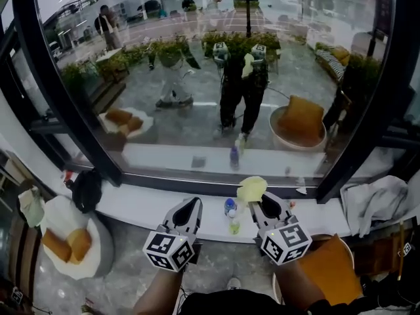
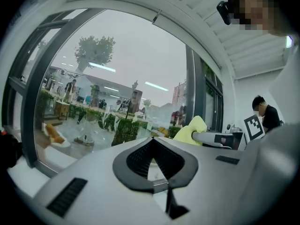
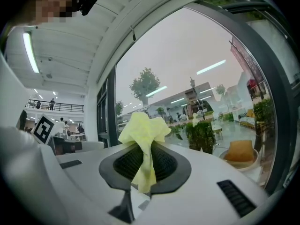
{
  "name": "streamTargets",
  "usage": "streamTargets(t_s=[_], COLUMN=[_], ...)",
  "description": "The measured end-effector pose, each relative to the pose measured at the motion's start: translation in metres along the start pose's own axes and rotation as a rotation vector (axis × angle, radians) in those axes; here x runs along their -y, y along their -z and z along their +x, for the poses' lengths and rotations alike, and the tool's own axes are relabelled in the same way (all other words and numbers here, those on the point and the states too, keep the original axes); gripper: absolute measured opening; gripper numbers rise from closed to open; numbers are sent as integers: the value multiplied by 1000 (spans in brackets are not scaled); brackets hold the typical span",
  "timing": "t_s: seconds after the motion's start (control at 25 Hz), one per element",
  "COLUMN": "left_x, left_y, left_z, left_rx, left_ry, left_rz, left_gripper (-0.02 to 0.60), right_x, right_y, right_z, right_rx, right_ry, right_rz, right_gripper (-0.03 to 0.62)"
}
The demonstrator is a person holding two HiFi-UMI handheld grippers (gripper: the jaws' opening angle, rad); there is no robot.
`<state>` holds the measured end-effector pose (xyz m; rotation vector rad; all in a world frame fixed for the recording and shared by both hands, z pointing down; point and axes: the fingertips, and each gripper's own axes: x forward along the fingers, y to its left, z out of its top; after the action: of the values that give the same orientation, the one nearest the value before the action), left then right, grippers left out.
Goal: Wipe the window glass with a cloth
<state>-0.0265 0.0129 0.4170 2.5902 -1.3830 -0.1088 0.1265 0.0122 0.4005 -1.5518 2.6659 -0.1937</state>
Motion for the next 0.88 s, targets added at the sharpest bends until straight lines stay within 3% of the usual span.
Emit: streamTargets(t_s=[0.44, 0.88], left_x=[-1, -44], left_y=[-11, -19], left_z=[43, 76], left_rx=[-15, -13], left_ry=[19, 78], left_rz=[35, 14], left_gripper=[8, 8], right_x=[26, 26], right_y=[-16, -22], right_z=[26, 82], right_rx=[33, 28], right_ry=[1, 48], right_rz=[11, -14], right_gripper=[61, 61])
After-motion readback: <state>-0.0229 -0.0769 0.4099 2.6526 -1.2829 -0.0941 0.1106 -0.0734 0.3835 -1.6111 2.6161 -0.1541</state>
